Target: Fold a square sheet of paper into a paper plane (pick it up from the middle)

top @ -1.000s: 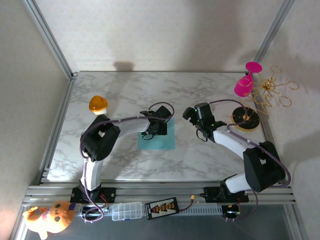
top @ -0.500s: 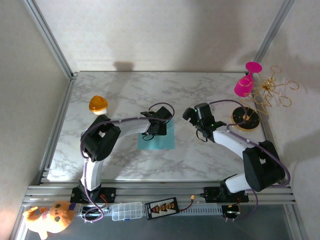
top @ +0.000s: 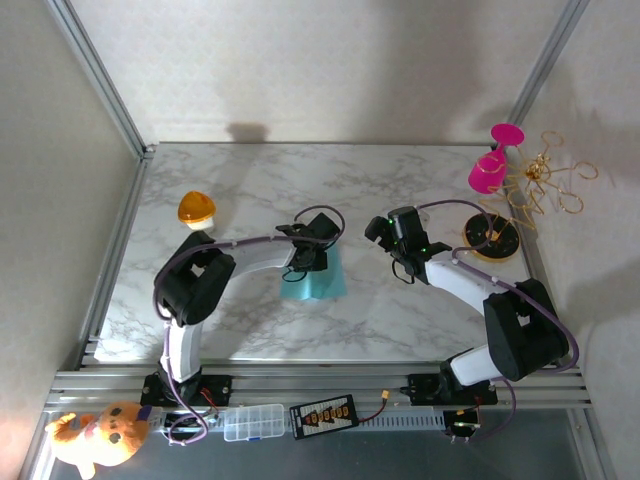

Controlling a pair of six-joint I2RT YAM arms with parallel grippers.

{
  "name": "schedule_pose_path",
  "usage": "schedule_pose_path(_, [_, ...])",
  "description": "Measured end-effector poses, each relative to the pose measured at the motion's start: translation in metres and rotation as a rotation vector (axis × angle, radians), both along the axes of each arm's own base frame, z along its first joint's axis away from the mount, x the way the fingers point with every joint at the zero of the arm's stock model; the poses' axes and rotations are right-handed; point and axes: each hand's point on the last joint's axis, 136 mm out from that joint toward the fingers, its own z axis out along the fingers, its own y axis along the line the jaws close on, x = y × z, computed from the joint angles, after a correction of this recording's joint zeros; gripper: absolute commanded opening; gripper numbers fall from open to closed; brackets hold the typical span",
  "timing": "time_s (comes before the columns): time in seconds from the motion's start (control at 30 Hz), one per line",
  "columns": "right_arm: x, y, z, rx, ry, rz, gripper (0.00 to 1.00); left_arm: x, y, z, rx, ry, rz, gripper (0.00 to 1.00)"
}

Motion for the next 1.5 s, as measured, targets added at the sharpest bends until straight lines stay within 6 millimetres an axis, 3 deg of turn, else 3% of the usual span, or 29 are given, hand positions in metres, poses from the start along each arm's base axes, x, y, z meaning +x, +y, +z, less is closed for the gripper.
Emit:
schedule_pose_path(0.1, [0.001,0.006,0.003,0.019,-0.012,0.025,0.99,-0.004,-0.009,0.023,-0.141,-0.015,-0.025,0.31])
schedule_pose_path(0.27, [0.001,0.021,0.014,0.099,-0.074,0.122,0.95,0.006,-0.021,0.076,-0.442,-0.094,-0.056,0.3])
schedule_pose_path(0.37, [-0.002,0.033,0.023,0.153,-0.112,0.202,0.91,0.011,-0.027,0.086,-0.58,-0.108,-0.075,0.3])
schedule_pose_path(0.53, [-0.008,0.058,0.036,0.224,-0.157,0.361,0.72,0.006,-0.03,0.07,-0.664,-0.071,-0.101,0.3])
schedule_pose_path(0.63, [-0.018,0.069,0.034,0.267,-0.15,0.44,0.62,0.008,-0.029,0.055,-0.67,-0.048,-0.102,0.3])
schedule_pose_path(0.77, [-0.028,0.082,0.017,0.308,-0.09,0.515,0.38,0.013,-0.019,0.041,-0.651,-0.038,-0.099,0.3])
schedule_pose_path(0.9, [-0.033,0.095,-0.013,0.329,0.024,0.557,0.24,0.015,-0.012,0.03,-0.624,-0.033,-0.104,0.28])
schedule_pose_path(1.03, [-0.033,0.114,-0.034,0.313,0.117,0.585,0.18,0.014,-0.007,0.019,-0.585,-0.023,-0.112,0.27])
schedule_pose_path(1.23, [-0.032,0.143,-0.05,0.289,0.196,0.629,0.13,0.013,-0.001,0.009,-0.542,-0.022,-0.121,0.26])
schedule_pose_path(1.5, [-0.039,0.145,-0.078,0.243,0.314,0.614,0.13,0.011,0.004,0.0,-0.502,-0.015,-0.124,0.3])
